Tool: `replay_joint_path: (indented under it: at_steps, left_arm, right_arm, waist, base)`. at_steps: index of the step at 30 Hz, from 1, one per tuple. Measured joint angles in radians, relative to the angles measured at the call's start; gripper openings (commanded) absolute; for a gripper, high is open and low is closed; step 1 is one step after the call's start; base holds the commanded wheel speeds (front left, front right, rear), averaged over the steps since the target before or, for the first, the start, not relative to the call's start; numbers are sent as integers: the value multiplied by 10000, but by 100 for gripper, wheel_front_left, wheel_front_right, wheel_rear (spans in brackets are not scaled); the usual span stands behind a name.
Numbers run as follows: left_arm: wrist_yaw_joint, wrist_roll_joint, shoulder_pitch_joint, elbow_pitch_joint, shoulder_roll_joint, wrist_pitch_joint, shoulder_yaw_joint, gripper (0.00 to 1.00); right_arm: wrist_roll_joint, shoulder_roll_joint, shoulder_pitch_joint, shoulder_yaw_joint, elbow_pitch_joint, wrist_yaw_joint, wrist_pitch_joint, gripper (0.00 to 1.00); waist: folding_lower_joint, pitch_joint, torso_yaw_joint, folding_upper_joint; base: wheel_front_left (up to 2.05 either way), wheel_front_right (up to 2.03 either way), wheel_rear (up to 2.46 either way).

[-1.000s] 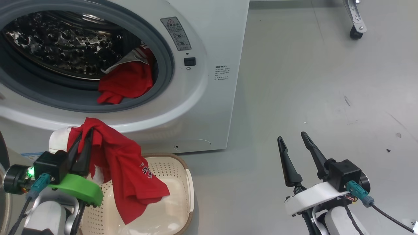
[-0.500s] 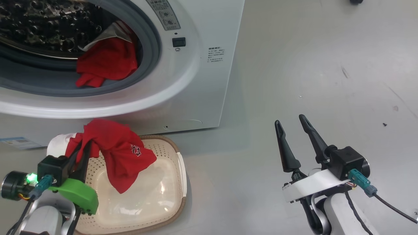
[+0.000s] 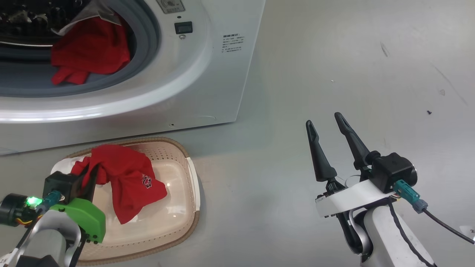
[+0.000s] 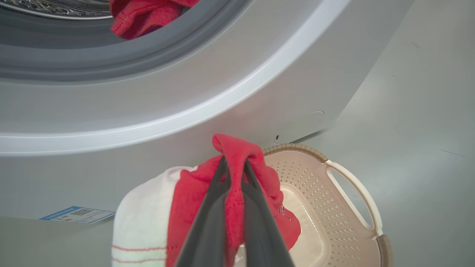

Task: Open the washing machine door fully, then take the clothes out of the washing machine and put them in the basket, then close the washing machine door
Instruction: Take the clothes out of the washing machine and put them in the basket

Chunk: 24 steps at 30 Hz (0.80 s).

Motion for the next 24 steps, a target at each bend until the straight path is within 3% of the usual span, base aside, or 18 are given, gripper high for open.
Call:
replay_joint_path:
  at_steps: [24]
  left_arm:
    - [-13,-176,-778,2349,-15,491,-545,0]
  right_arm:
    - [94,0,-544,94,-167,-343,0,100]
  waist:
    - [0,1055,-578,0]
  base:
    - [0,0,0]
